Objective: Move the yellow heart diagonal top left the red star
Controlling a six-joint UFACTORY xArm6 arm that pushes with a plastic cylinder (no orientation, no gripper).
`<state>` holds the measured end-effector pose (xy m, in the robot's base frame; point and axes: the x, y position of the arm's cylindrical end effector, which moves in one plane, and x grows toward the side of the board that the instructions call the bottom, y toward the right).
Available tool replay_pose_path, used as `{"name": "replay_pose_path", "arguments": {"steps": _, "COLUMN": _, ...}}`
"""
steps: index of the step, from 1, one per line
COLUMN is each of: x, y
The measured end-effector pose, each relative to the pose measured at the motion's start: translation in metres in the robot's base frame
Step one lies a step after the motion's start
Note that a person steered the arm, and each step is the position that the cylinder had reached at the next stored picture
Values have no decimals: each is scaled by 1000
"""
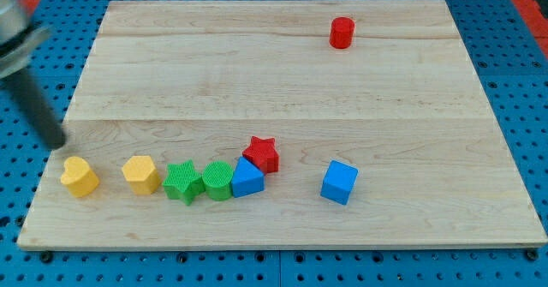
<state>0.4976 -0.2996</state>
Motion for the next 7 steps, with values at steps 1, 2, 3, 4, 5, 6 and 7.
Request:
{"name": "replay_pose_path", "arguments": {"steps": 1, "x": 27, "y": -3}}
{"name": "replay_pose_path", "arguments": {"steps": 2, "x": 74, "y": 67}}
{"name": "replay_pose_path", "arguments": {"steps": 3, "x": 72, "y": 111}}
{"name": "replay_pose_path", "arguments": {"steps": 4, "x": 72, "y": 28}}
{"name": "replay_pose_path", "arguments": {"steps": 5, "x": 66, "y": 16}}
{"name": "replay_pose_path", "arguments": {"steps": 6, "x": 58, "y": 111}}
{"name": "replay_pose_path", "arguments": {"steps": 7, "x": 50, "y": 129}}
